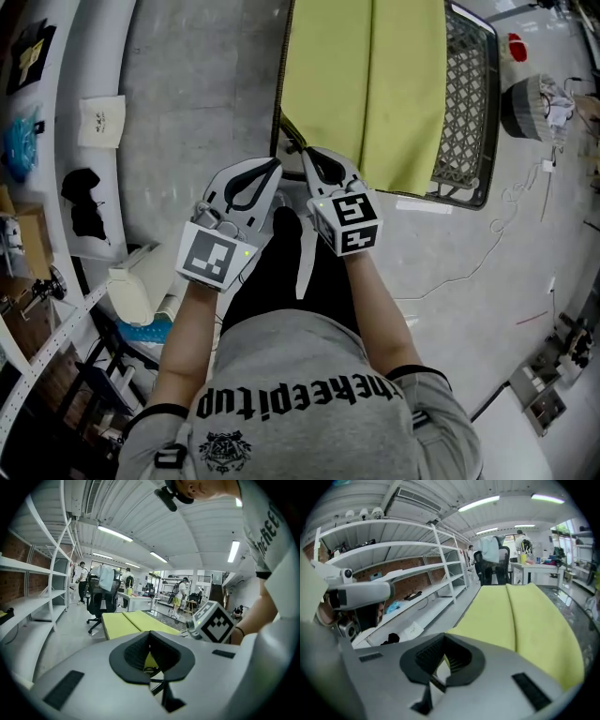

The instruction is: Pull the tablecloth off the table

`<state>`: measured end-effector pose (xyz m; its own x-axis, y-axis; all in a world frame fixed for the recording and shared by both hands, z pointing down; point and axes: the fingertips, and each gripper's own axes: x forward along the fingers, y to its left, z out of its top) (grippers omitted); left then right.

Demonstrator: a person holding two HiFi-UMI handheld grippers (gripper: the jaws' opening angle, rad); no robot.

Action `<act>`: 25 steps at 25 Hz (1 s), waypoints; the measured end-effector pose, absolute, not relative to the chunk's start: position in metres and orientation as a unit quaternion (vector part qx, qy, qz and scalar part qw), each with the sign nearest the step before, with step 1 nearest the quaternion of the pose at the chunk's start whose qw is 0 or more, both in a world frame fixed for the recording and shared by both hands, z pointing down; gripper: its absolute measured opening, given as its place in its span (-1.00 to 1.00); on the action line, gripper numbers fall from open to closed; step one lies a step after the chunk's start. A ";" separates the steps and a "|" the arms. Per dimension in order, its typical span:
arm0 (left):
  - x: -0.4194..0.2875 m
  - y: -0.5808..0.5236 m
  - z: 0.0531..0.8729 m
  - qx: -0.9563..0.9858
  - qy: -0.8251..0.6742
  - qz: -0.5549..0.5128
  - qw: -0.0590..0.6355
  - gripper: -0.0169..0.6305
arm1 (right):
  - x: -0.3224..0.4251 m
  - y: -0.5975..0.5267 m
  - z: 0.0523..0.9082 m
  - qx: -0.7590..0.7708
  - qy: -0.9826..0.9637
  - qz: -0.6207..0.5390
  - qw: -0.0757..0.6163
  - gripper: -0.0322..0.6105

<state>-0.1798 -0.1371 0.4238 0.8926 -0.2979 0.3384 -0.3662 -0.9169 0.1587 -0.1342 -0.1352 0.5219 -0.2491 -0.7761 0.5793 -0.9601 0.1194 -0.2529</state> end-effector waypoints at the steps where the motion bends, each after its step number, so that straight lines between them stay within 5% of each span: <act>1: -0.177 -0.136 0.422 0.968 -0.168 0.155 0.108 -0.91 | -0.123 -0.135 0.514 0.606 -0.726 0.292 0.144 -0.87; 14: -0.106 -0.102 0.405 0.983 -0.082 0.149 0.070 -0.91 | 0.050 -0.047 0.444 0.778 -0.572 0.258 0.029 -0.87; 25: -0.082 -0.086 0.401 0.984 -0.062 0.162 0.048 -0.90 | 0.080 0.024 0.499 0.811 -0.486 0.325 0.018 -0.87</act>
